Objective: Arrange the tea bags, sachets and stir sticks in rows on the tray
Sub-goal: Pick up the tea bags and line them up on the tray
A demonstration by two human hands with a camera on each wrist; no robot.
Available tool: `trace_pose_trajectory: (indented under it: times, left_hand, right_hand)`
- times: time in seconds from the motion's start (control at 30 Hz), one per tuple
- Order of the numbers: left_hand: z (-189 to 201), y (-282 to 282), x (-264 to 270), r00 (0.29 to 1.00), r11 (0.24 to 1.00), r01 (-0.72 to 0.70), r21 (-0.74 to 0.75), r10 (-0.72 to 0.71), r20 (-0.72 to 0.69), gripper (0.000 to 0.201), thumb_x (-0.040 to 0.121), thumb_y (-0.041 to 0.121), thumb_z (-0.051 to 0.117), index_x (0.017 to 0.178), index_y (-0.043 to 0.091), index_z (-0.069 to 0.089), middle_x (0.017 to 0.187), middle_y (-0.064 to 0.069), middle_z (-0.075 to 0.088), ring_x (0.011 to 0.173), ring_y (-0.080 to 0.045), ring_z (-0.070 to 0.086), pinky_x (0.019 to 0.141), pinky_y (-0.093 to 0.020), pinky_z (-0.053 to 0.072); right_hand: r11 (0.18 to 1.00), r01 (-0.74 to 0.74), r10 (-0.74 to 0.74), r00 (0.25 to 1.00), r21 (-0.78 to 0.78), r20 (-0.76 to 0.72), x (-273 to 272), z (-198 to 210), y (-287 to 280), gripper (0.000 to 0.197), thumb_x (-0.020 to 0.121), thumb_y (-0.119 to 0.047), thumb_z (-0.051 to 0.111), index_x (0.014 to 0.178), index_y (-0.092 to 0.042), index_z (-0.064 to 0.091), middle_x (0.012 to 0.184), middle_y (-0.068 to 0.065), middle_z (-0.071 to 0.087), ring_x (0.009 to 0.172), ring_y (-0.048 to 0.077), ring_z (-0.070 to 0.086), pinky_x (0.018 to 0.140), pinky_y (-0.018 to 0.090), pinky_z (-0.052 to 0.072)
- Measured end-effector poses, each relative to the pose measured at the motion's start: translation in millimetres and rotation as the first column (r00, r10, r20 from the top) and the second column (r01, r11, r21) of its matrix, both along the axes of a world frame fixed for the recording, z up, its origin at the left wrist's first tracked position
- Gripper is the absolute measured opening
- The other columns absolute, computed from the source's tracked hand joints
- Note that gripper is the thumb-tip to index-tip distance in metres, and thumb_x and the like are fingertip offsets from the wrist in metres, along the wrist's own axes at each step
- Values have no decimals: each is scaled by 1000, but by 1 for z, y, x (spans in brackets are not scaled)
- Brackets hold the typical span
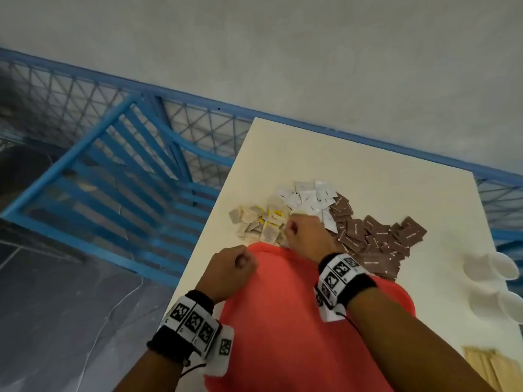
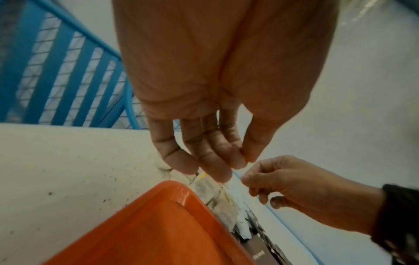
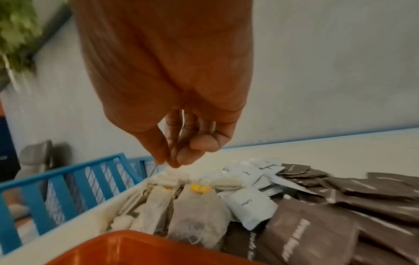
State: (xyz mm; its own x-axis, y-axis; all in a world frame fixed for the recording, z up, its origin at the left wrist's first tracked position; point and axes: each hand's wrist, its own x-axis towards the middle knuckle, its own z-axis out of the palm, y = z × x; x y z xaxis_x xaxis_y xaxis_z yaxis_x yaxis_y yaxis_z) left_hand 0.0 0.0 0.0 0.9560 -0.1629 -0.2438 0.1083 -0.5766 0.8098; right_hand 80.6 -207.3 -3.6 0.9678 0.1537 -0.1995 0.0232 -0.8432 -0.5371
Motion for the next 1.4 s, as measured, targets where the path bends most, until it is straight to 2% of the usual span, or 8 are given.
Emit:
trace_pose_trajectory:
  times: [0.23, 0.5, 0.73, 0.83, 1.0, 1.1, 1.17, 1.4]
  left_hand:
    - [-15, 14, 22, 999, 999, -22, -39, 21, -34, 14, 93, 20, 65, 81, 13, 66, 67, -4, 64, 55, -3, 52, 61, -19, 43]
    - [-17, 16, 23, 997, 992, -23, -127, 13, -76, 12, 94, 21, 65, 84, 14, 68, 69, 3, 66, 59, -3, 56, 68, -27, 50]
    - [0, -1, 27, 991, 952, -57, -300, 18, -131, 19, 89, 31, 66, 81, 14, 68, 69, -4, 68, 69, -14, 61, 83, -45, 52]
    - [8, -14, 15, 984, 917, -129, -376, 70, -166, 29, 83, 46, 69, 95, 21, 69, 87, -2, 69, 81, -13, 62, 81, -34, 51]
    - [4, -51, -16, 748, 625, -512, -590, -15, -664, 44, 89, 57, 58, 100, 15, 66, 88, -3, 71, 76, -15, 67, 70, -37, 58]
    - [-11, -49, -19, 587, 402, -721, -565, -80, -806, 35, 95, 38, 57, 79, 7, 63, 63, -6, 64, 54, -14, 63, 52, -25, 54]
    - [-22, -42, -18, 597, 385, -746, -543, 27, -802, 23, 93, 20, 58, 80, 2, 62, 67, -11, 63, 55, -17, 63, 50, -26, 54]
    - [-37, -13, -29, 632, 556, -683, -475, 122, -765, 14, 102, 14, 51, 96, 3, 58, 72, -9, 59, 46, -14, 50, 35, -21, 37]
  right_hand:
    - [928, -166, 154, 986, -334, -61, 41, -21, 35, 42, 83, -26, 61, 123, -15, 54, 119, 8, 55, 112, 30, 48, 85, 44, 50]
    - [988, -21, 23, 1000, -154, 7, 44, -10, 10, 10, 87, -20, 59, 87, -14, 67, 83, 4, 64, 82, 23, 61, 63, 29, 41]
    - [967, 171, -176, 984, 187, 9, 0, 52, -46, 20, 82, -23, 75, 66, -20, 64, 57, -10, 50, 50, 1, 39, 49, 13, 33]
    - [958, 182, -175, 983, 220, -53, -33, 55, -47, 20, 80, -24, 78, 66, -19, 65, 56, -11, 47, 49, 1, 39, 49, 16, 32]
    - [982, 10, -33, 993, 188, 115, -91, 32, 8, 7, 83, -16, 68, 77, -11, 67, 65, -3, 60, 61, 8, 49, 60, 19, 35]
    - [926, -261, 263, 964, 272, 31, -112, 27, 33, 11, 82, -8, 64, 72, -7, 61, 67, -3, 56, 59, 5, 43, 57, 15, 30]
    - [901, -301, 338, 939, 312, -69, -103, 31, 29, 6, 85, -10, 67, 79, -9, 70, 72, -9, 59, 59, -3, 49, 59, 8, 33]
    - [943, -177, 147, 982, -283, -122, 10, -9, -16, 40, 85, -11, 58, 124, -22, 56, 123, 2, 53, 108, 25, 54, 86, 37, 49]
